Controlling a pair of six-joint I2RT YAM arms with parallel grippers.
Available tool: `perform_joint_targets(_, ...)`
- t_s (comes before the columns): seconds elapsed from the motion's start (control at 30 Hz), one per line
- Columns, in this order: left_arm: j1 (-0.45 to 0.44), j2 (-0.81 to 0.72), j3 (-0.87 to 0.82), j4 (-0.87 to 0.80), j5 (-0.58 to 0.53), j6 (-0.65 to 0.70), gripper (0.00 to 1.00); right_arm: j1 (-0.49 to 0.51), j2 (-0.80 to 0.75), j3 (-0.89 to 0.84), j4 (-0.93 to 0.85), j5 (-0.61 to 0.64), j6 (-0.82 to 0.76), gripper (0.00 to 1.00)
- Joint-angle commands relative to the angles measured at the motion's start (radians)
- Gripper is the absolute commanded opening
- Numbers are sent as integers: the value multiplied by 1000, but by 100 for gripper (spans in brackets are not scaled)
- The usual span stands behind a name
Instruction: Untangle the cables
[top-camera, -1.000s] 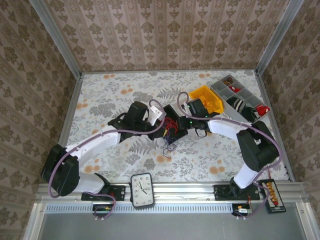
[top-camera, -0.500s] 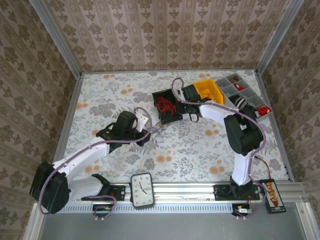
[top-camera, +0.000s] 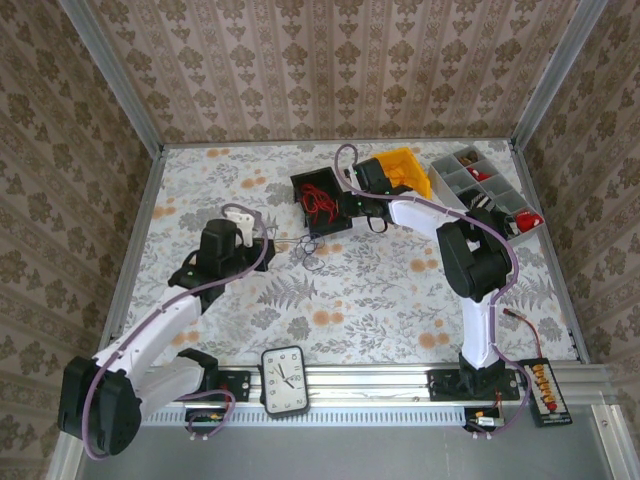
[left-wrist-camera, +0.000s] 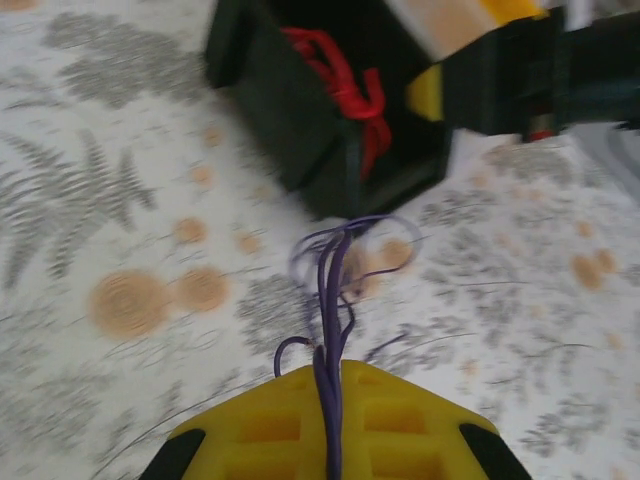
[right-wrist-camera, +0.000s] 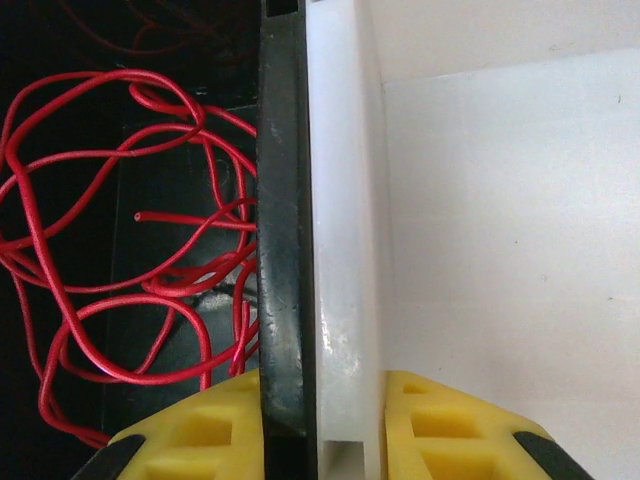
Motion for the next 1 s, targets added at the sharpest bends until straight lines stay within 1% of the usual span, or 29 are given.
perform_joint_targets(0.0,-40,58,89,66,174,1,0,10,30,-37,33,-64,131,5)
perform_joint_targets(0.07,-71,108,121,24,154,31,0,16,31,-44,53,-84,161,4)
perform_joint_targets(0.13,-98,155,118,26,97,40,0,21,25,-49,65,-93,190,3)
perform_joint_targets(0.2,-105,201,110,44,63,26,0,21,12,-53,63,-94,202,3)
perform_joint_targets(0.27,-107,253,103,71,54,13,0,21,-11,-60,63,-103,206,3)
perform_joint_targets(0.33,-115,306,101,89,42,20,0,21,-35,-72,64,-113,209,3)
perform_joint_targets(0.37,-118,333,103,90,17,25,0,21,-48,-74,54,-111,206,3)
perform_joint_targets(0.43,-120,375,105,82,-96,17,0,20,-75,-76,18,-98,187,3)
perform_joint_targets(0.5,-112,408,103,76,-258,-16,0,16,-102,-74,-48,-74,149,3)
perform_joint_targets(0.57,-92,440,106,68,-373,-52,0,4,-130,-83,-107,-45,115,2)
perform_joint_targets(0.6,-83,455,112,51,-428,-72,0,-5,-148,-101,-121,-31,107,2)
perform_joint_targets(0.67,-63,477,127,0,-488,-109,0,-32,-176,-134,-129,-30,105,3)
perform_joint_targets(0.73,-55,486,124,-10,-475,-113,0,-52,-195,-163,-119,-39,103,3)
perform_joint_targets(0.8,-66,482,116,-2,-430,-89,0,-64,-201,-177,-103,-41,98,3)
perform_joint_targets(0.87,-86,473,112,10,-362,-41,0,-71,-181,-158,-96,-44,91,3)
perform_joint_targets(0.97,-127,463,117,-6,-232,36,0,-74,-120,-90,-83,-43,84,3)
